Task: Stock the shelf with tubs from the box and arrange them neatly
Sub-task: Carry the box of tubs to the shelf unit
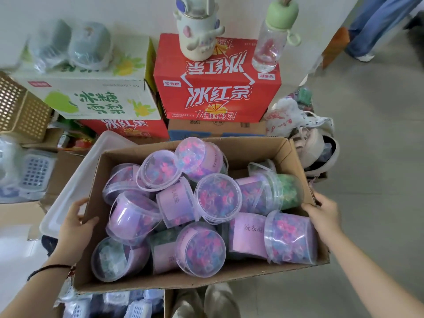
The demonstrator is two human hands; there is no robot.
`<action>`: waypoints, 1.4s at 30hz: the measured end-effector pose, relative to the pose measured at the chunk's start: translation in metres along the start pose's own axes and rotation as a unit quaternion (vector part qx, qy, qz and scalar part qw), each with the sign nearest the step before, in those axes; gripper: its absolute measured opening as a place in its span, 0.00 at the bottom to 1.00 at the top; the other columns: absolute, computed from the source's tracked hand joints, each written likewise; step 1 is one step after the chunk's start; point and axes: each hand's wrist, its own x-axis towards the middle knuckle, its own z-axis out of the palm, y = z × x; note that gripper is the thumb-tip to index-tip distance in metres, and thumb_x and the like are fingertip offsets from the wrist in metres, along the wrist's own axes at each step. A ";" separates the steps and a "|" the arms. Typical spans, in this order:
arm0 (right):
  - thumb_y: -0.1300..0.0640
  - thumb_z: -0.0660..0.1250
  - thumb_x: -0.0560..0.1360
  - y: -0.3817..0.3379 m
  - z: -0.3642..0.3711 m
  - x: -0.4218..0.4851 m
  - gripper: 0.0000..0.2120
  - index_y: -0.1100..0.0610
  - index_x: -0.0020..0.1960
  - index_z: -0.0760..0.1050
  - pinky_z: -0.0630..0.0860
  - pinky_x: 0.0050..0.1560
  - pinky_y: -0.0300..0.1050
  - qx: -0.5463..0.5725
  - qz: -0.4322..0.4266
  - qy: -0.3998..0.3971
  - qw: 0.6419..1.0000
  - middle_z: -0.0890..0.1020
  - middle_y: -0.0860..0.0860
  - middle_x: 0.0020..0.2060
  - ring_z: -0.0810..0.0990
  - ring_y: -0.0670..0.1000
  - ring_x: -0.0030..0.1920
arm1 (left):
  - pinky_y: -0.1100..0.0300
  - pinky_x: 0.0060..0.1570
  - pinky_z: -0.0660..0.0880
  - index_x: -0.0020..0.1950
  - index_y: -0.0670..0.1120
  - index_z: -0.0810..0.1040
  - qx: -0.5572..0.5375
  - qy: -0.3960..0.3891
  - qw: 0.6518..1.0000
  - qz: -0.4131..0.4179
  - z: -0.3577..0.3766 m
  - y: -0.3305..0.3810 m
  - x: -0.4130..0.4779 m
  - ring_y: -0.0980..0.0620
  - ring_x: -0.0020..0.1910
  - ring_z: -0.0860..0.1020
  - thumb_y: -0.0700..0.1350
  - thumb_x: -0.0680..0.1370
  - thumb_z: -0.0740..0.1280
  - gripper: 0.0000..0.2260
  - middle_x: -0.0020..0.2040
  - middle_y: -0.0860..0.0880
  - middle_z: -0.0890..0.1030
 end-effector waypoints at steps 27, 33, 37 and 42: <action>0.74 0.65 0.69 0.048 -0.094 -0.210 0.19 0.55 0.53 0.80 0.69 0.31 0.29 0.131 0.094 0.217 0.963 0.80 0.53 0.40 0.75 0.49 0.40 | 0.40 0.56 0.76 0.61 0.61 0.72 0.112 -0.132 0.973 0.150 -0.038 0.119 -0.025 0.39 0.52 0.80 0.39 0.71 0.70 0.24 0.54 0.40 0.80; 0.65 0.68 0.63 0.137 -0.141 -0.290 0.17 0.55 0.50 0.83 0.74 0.44 0.47 0.159 0.189 0.319 0.915 0.83 0.49 0.37 0.78 0.50 0.41 | 0.43 0.53 0.77 0.63 0.55 0.73 0.159 -0.236 0.927 0.246 0.047 0.178 -0.102 0.42 0.49 0.80 0.35 0.71 0.69 0.24 0.55 0.39 0.80; 0.68 0.68 0.64 0.187 -0.180 -0.355 0.17 0.50 0.46 0.83 0.75 0.46 0.50 0.183 0.204 0.391 0.879 0.81 0.48 0.37 0.76 0.48 0.40 | 0.39 0.54 0.76 0.64 0.58 0.71 0.213 -0.273 0.889 0.301 0.117 0.202 -0.163 0.40 0.46 0.80 0.35 0.72 0.69 0.26 0.50 0.39 0.80; 0.69 0.68 0.65 0.246 -0.236 -0.445 0.18 0.56 0.52 0.83 0.79 0.51 0.53 0.197 0.260 0.463 0.824 0.83 0.48 0.40 0.78 0.47 0.42 | 0.41 0.55 0.75 0.65 0.55 0.71 0.250 -0.336 0.825 0.380 0.189 0.209 -0.285 0.40 0.49 0.80 0.36 0.72 0.70 0.25 0.54 0.38 0.81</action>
